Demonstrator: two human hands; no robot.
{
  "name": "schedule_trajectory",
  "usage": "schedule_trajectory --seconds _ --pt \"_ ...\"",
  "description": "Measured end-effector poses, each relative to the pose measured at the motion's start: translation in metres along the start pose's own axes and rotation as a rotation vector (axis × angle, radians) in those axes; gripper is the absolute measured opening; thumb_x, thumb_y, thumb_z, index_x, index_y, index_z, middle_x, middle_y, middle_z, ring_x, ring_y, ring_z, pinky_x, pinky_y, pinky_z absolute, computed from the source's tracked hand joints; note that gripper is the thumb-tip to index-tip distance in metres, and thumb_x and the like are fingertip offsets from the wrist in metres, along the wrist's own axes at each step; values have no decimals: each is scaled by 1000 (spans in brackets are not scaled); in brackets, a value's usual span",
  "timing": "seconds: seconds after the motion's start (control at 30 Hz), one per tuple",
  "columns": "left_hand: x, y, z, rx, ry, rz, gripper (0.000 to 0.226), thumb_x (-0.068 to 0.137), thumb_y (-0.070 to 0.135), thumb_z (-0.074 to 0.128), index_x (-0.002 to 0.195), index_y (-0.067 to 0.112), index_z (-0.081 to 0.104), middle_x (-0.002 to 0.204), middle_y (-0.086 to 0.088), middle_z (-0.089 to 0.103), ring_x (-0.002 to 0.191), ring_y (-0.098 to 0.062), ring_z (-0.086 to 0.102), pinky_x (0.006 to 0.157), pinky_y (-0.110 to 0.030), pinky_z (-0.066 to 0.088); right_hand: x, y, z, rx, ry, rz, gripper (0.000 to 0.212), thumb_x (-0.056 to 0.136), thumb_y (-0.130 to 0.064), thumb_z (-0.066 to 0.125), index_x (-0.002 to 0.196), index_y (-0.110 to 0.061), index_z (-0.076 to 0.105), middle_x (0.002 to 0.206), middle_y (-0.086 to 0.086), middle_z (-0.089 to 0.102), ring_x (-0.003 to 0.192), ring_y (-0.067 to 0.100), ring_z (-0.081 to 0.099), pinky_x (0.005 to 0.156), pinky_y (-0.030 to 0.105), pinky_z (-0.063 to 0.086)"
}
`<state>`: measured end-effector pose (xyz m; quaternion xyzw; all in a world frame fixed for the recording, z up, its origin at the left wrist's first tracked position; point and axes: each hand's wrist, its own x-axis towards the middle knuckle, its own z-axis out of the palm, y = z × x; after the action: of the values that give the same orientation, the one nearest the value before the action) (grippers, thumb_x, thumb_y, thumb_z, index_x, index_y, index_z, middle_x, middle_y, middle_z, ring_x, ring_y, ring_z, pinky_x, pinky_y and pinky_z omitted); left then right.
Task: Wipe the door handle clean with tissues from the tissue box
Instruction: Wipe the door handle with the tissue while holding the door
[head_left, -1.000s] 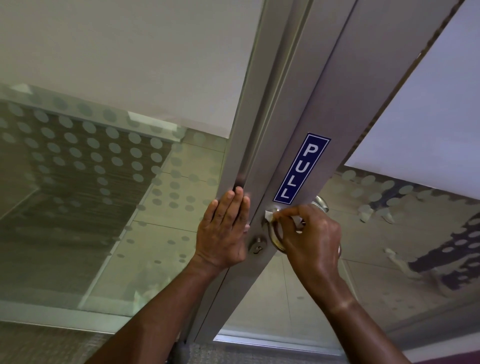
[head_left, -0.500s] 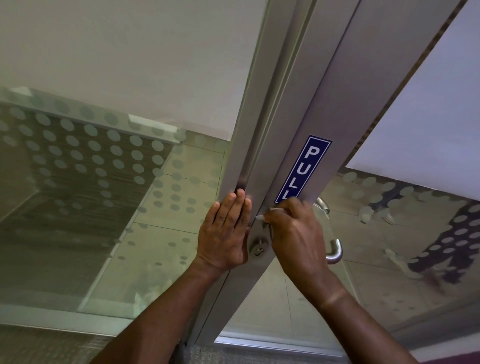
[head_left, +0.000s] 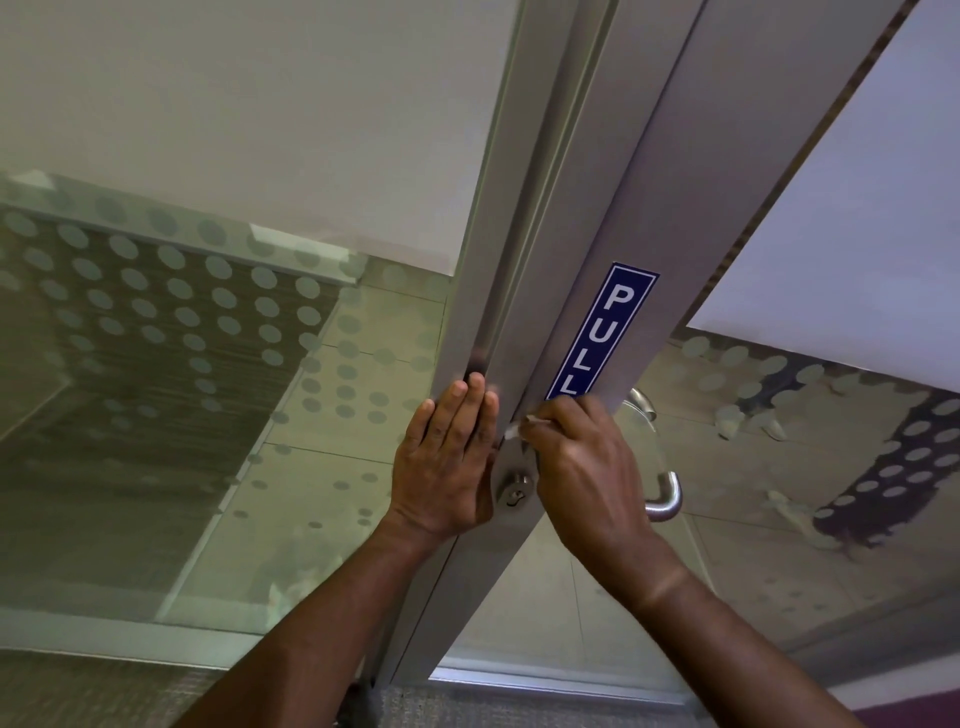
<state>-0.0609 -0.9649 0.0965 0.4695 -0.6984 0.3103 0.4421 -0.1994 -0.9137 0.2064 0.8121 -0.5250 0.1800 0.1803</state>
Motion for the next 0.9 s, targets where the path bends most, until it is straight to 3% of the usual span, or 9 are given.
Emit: schedule_trajectory --seconds 0.17,0.37,0.53,0.7,0.83,0.9 --pt "-1 -2 -2 11 -40 8 92 85 33 47 157 8 -5 166 -9 -13 154 -22 -8 124 -37 -3 2 9 -11 -120 -93 -61 37 65 -22 84 97 -7 73 99 12 65 95 30 60 85 47 54" --pt "-1 -1 -2 -10 -33 -12 86 88 32 42 158 8 -3 166 -7 -11 154 -20 -6 124 -37 -3 16 -4 -17 -338 -209 -202 56 58 -23 89 105 -2 68 98 18 61 91 34 56 78 51 54" --pt "0 1 -3 -16 -35 -9 88 86 34 42 158 9 -3 166 -7 -11 154 -20 -7 124 -36 -3 18 1 -26 -380 -254 -214 62 52 -25 92 105 -4 70 96 19 62 90 35 59 76 54 56" --pt "1 -1 -4 12 -49 1 89 87 35 42 157 9 -6 166 -7 -14 153 -20 -10 124 -36 -5 16 -1 -24 -339 -263 -156 60 57 -23 90 110 -4 68 98 17 62 90 34 59 76 55 56" --pt "-1 0 -3 -6 -44 -14 88 88 34 42 157 9 -6 166 -7 -14 153 -19 -10 124 -36 -5 17 -7 -17 -359 -297 -191 58 70 -27 82 121 -8 61 110 15 57 102 31 54 88 54 52" --pt "0 -1 -3 0 -61 -5 91 85 34 43 157 9 -6 166 -7 -15 153 -20 -10 124 -36 -6 17 -1 -22 -329 -285 -142 57 69 -28 83 119 -10 63 110 14 57 104 32 55 86 53 53"
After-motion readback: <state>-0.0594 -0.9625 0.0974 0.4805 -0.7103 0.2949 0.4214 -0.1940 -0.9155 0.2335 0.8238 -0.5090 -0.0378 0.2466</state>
